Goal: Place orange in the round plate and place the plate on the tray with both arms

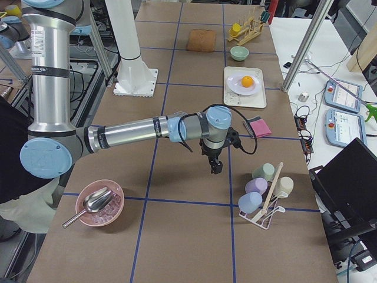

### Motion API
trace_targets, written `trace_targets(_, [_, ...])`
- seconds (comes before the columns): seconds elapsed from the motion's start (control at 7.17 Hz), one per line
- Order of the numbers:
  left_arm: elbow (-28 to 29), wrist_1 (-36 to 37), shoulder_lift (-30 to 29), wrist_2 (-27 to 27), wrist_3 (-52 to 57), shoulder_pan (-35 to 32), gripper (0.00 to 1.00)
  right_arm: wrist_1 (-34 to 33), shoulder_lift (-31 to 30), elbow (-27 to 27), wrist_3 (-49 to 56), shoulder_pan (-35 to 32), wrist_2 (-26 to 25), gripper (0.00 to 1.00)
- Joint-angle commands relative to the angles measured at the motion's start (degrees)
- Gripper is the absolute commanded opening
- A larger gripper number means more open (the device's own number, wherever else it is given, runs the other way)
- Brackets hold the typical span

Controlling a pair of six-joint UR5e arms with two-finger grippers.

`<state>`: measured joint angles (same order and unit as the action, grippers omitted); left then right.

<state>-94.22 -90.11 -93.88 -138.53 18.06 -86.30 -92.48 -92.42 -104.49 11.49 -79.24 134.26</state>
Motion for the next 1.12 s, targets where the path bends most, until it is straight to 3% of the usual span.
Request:
trace_targets(0.0, [-1.14, -0.07, 0.81, 0.19, 0.13, 0.08, 0.99, 0.45, 0.58, 0.07, 0.03, -0.21, -0.40, 1.00])
trace_targets(0.98, [-1.33, -0.94, 0.37, 0.10, -0.14, -0.36, 0.99, 0.54, 0.84, -0.28, -0.41, -0.21, -1.63, 1.00])
